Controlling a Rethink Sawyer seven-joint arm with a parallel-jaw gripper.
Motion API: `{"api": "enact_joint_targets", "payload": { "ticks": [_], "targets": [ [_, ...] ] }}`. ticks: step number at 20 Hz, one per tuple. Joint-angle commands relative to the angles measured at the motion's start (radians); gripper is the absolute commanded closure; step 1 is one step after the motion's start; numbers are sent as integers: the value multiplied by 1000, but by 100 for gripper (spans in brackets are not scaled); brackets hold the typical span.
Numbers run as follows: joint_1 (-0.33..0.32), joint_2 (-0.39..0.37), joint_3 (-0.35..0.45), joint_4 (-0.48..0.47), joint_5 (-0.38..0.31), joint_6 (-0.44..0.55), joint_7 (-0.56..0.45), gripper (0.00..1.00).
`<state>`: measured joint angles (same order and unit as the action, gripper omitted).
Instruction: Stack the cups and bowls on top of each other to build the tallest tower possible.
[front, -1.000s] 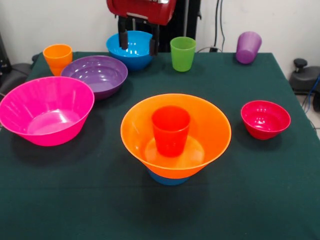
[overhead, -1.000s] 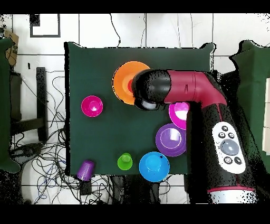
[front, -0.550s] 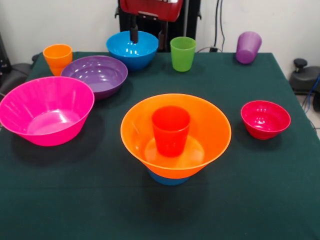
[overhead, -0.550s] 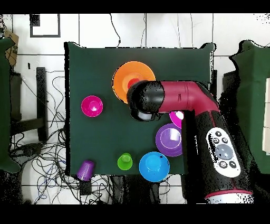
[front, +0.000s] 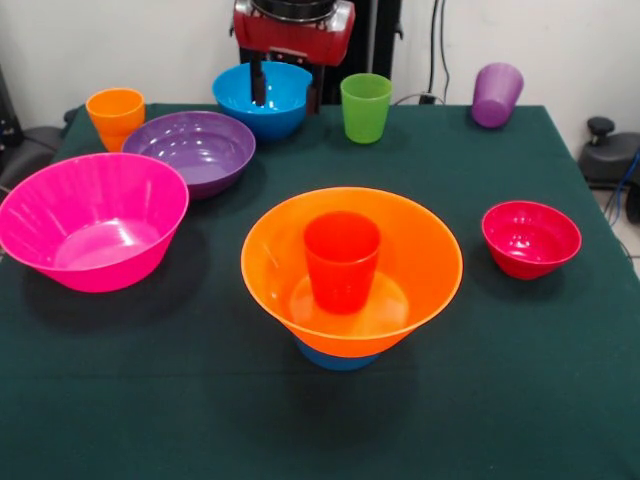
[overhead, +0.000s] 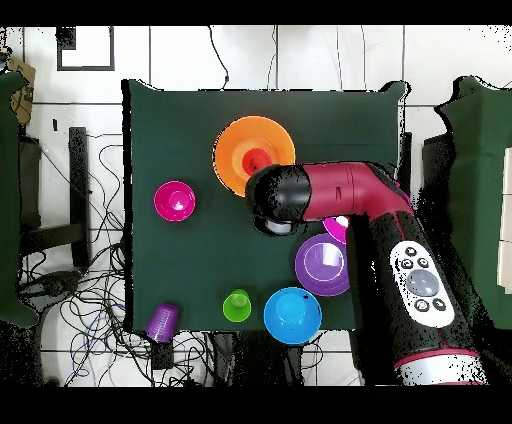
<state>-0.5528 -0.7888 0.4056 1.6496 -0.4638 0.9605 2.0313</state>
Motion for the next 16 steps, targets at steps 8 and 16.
{"api": "enact_joint_targets", "payload": {
  "ticks": [8,16],
  "targets": [
    [77,107,55,15,-56,-89,-90,0],
    [132,131,40,6,-26,-126,-7,0]
  ]
}}
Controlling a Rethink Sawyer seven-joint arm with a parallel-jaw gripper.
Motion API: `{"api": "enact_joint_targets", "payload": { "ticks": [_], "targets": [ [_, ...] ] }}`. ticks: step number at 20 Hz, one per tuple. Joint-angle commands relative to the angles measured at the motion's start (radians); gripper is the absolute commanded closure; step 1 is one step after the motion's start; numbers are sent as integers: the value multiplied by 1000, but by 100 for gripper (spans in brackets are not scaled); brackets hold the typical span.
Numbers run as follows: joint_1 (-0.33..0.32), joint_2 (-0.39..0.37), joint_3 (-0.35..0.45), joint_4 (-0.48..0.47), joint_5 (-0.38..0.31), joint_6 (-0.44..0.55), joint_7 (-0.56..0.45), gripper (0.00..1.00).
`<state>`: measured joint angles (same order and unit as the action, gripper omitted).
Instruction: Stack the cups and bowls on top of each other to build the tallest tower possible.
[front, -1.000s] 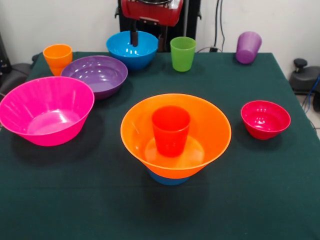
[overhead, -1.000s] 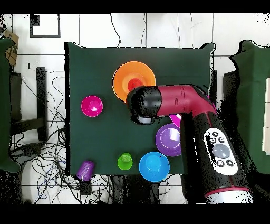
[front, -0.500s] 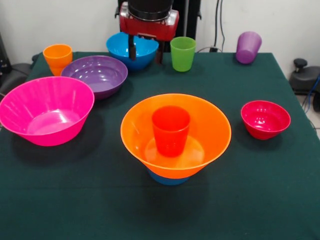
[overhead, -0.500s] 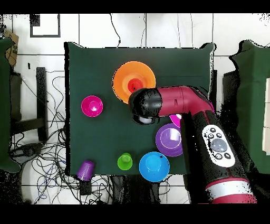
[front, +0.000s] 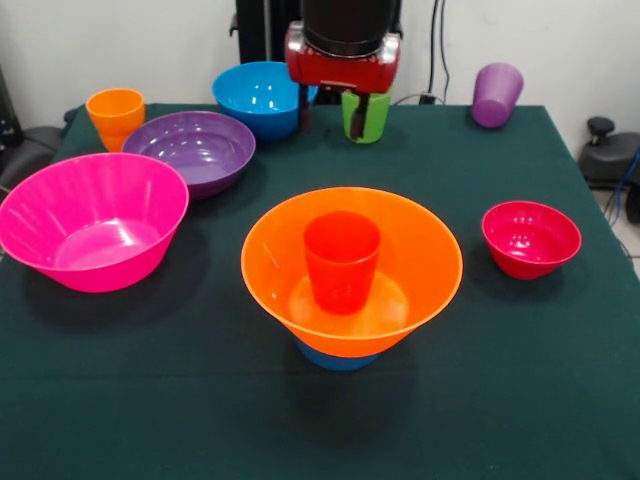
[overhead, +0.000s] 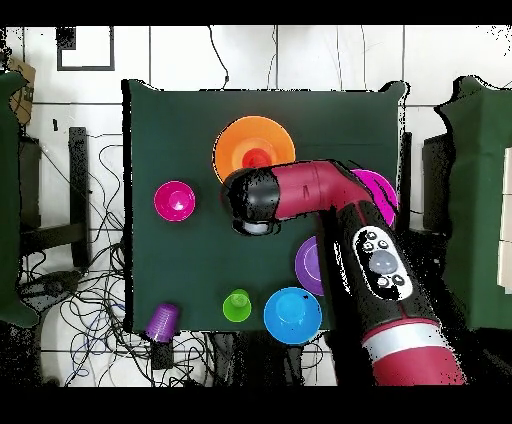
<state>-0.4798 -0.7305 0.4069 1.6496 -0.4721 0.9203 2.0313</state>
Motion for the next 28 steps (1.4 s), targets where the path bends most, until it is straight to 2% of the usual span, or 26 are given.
{"api": "enact_joint_targets", "payload": {
  "ticks": [1,8,15,22,28],
  "targets": [
    [69,81,36,4,-13,-98,10,0],
    [142,106,9,-13,38,-142,111,0],
    [229,170,-45,-81,68,-203,202,0],
    [274,220,-95,-147,96,-238,207,0],
    [273,264,-113,-181,97,-279,172,0]
  ]
}}
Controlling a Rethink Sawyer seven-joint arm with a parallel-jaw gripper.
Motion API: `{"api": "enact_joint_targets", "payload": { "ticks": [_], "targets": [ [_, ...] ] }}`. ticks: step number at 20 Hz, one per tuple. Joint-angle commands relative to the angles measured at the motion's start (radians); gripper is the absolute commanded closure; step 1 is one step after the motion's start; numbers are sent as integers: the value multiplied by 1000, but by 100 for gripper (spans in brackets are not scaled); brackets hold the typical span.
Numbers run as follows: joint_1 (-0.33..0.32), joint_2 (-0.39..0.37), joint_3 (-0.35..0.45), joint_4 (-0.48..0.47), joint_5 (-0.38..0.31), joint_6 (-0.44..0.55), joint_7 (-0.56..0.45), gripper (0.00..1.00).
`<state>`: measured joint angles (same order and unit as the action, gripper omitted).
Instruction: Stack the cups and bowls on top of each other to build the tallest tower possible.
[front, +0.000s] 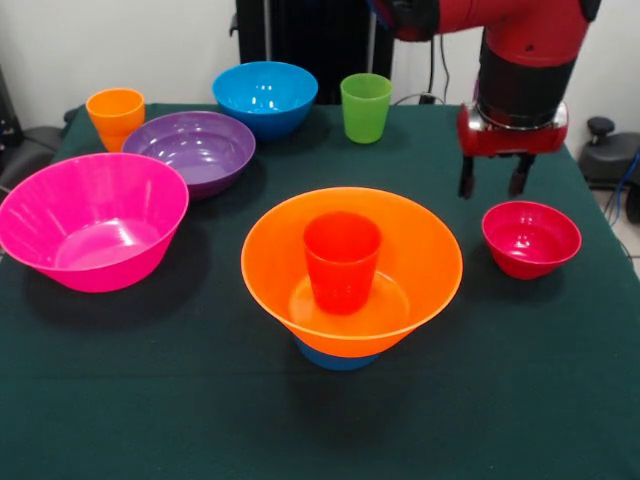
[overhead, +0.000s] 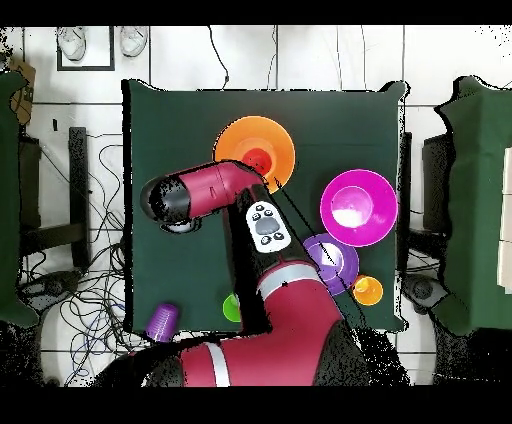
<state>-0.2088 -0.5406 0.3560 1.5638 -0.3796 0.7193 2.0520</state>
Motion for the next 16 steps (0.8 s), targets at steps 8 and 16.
{"api": "enact_joint_targets", "payload": {
  "ticks": [8,16],
  "targets": [
    [-17,126,-67,-144,1,-113,91,0],
    [-3,124,-78,-128,24,-121,108,0]
  ]
}}
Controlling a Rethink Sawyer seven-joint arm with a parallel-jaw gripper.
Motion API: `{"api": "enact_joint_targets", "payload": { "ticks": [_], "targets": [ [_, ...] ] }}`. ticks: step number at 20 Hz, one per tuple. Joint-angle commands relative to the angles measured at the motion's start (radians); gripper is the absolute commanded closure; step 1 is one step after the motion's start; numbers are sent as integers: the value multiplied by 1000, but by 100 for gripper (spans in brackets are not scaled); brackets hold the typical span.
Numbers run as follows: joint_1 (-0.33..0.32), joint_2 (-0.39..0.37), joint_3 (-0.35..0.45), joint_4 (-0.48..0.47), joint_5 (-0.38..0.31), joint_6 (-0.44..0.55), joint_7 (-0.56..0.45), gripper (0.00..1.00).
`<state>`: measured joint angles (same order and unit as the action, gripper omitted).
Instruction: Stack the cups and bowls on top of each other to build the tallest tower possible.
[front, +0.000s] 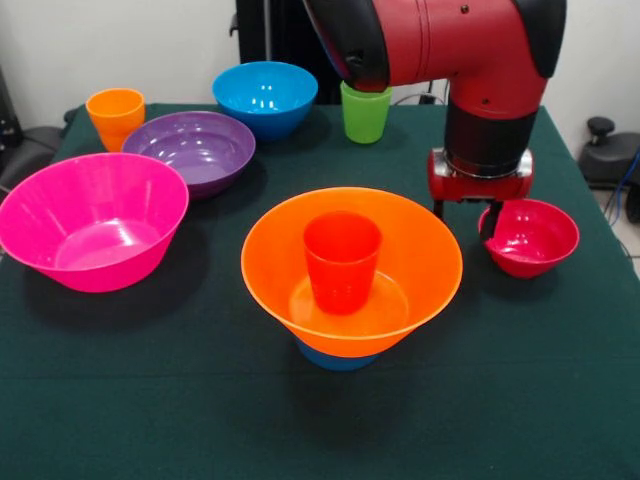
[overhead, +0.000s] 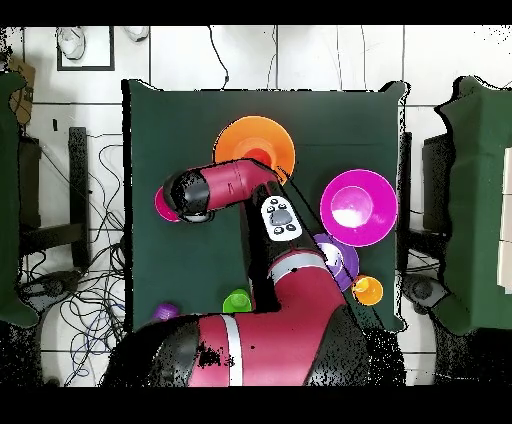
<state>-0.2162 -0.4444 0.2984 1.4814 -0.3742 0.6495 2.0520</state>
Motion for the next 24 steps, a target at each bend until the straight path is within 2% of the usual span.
{"api": "enact_joint_targets", "payload": {
  "ticks": [1,7,10,18,21,24],
  "targets": [
    [8,24,-22,-41,23,-48,111,0],
    [23,0,-23,-9,52,-16,122,0],
    [35,-19,-25,26,66,-24,138,0],
    [48,-3,-38,39,80,-39,113,0],
    [65,-20,-46,83,87,-63,139,0],
    [74,-14,-50,88,92,-78,146,0]
  ]
}}
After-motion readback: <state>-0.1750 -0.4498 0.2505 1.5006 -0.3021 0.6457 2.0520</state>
